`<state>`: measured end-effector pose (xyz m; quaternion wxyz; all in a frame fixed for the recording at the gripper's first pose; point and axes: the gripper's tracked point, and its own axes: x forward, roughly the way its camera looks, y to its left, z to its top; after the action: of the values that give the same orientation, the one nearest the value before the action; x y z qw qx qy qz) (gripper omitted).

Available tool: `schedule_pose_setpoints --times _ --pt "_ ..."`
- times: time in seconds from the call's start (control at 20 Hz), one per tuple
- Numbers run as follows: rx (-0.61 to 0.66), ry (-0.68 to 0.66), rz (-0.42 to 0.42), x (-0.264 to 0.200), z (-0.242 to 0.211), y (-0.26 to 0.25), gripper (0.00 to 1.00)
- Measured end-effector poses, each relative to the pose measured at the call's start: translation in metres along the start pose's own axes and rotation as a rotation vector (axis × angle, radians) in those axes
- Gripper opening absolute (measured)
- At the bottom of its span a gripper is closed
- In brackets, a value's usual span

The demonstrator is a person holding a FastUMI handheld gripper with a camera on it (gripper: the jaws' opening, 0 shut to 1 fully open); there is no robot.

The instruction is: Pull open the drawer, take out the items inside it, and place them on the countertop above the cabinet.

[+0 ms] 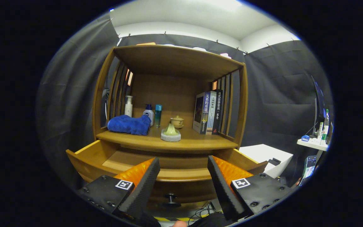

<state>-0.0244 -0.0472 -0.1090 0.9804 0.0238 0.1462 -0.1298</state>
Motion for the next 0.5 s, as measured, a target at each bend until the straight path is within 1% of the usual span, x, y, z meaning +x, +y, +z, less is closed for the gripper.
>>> schedule_pose_setpoints --times 0.15,0.5 --pt "0.037 0.01 0.019 0.0 -0.017 0.005 0.98" --pt "0.071 0.056 0.058 -0.005 -0.057 0.01 0.98"
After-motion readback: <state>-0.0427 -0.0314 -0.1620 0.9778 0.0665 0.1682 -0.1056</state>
